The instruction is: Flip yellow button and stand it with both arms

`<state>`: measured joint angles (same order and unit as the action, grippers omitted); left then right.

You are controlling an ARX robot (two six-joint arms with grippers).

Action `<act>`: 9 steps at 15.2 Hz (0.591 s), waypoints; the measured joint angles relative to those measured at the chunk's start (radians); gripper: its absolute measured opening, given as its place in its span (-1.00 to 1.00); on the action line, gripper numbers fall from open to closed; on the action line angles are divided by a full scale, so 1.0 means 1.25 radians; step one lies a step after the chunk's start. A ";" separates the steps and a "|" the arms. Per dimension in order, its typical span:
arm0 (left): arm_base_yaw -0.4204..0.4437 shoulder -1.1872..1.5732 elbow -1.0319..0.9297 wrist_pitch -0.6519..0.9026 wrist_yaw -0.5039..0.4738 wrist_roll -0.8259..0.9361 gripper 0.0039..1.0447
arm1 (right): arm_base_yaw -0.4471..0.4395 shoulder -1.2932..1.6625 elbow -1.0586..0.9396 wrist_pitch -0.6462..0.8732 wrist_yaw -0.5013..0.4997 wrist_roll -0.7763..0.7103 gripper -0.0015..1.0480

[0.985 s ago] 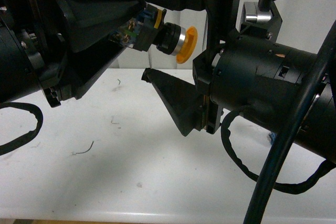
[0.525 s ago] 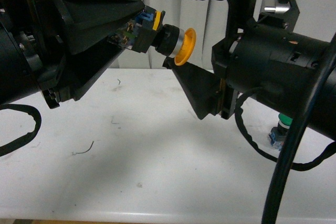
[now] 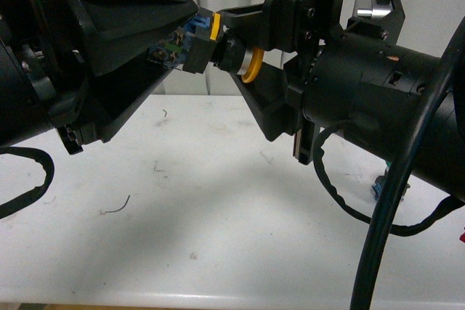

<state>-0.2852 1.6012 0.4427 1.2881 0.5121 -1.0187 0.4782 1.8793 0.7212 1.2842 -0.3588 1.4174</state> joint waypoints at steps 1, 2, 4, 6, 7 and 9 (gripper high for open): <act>0.000 0.000 0.000 0.001 -0.001 -0.004 -0.32 | 0.000 0.000 0.002 0.002 0.000 0.003 -0.36; 0.000 0.000 0.000 0.001 0.000 -0.005 -0.32 | 0.001 0.000 0.002 0.001 0.000 0.004 -0.36; 0.000 0.000 0.000 0.001 0.000 -0.005 -0.32 | 0.000 0.000 0.002 0.001 0.000 0.004 -0.37; 0.002 0.000 -0.002 0.000 0.002 -0.009 -0.18 | 0.000 0.000 0.002 0.001 0.000 0.003 -0.37; 0.006 0.000 -0.005 -0.002 0.006 -0.007 0.03 | -0.001 0.000 0.002 0.000 -0.003 -0.005 -0.37; 0.039 -0.060 -0.023 -0.003 0.010 -0.006 0.69 | -0.020 0.000 0.002 -0.002 -0.006 -0.013 -0.37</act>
<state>-0.2363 1.5269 0.4137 1.2842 0.5243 -1.0264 0.4538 1.8793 0.7239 1.2823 -0.3664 1.4010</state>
